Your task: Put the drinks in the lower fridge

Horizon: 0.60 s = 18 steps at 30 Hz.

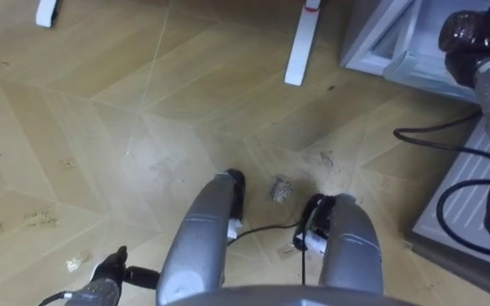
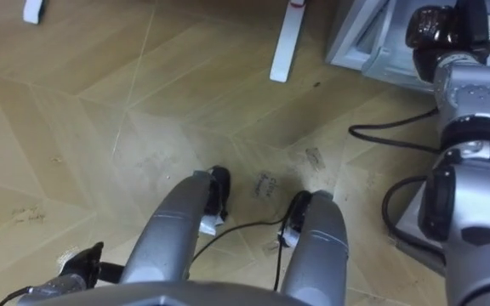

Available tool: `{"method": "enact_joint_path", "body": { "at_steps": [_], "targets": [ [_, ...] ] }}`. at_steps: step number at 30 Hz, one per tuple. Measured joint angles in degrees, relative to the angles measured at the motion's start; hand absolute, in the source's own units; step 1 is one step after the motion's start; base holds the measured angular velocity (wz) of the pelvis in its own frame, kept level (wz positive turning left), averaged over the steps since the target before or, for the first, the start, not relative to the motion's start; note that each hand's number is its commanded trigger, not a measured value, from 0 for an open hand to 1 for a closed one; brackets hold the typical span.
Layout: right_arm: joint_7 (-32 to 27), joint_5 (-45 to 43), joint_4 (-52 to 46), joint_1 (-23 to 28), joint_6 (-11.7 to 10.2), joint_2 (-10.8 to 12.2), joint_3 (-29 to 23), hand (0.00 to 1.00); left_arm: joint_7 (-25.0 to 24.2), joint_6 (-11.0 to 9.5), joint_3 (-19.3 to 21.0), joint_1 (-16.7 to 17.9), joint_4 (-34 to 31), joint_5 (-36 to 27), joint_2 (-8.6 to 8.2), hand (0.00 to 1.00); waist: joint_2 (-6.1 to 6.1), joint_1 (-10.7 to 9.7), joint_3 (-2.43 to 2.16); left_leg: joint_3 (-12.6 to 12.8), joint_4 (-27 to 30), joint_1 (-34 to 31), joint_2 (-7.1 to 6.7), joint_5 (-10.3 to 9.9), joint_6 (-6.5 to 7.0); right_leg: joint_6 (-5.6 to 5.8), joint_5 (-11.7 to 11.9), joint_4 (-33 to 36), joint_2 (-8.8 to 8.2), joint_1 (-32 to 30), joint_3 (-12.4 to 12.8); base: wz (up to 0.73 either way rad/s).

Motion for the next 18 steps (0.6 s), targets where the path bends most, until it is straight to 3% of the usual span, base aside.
{"method": "enact_joint_path", "body": {
  "at_steps": [18],
  "targets": [
    [-2.81, 1.08, 0.15, -0.14, -0.6, -0.93, 0.0, 0.0, 1.34, -0.71, -0.04, 0.17, 0.16, 0.46, 0.03, 0.0, 0.3, 0.26, -0.11, 0.08, -0.21, 1.05, 0.08, 0.04, -0.08, -0.16, -0.11, -0.28, 0.01, 0.96, -0.09, 0.0]
  ]
}}
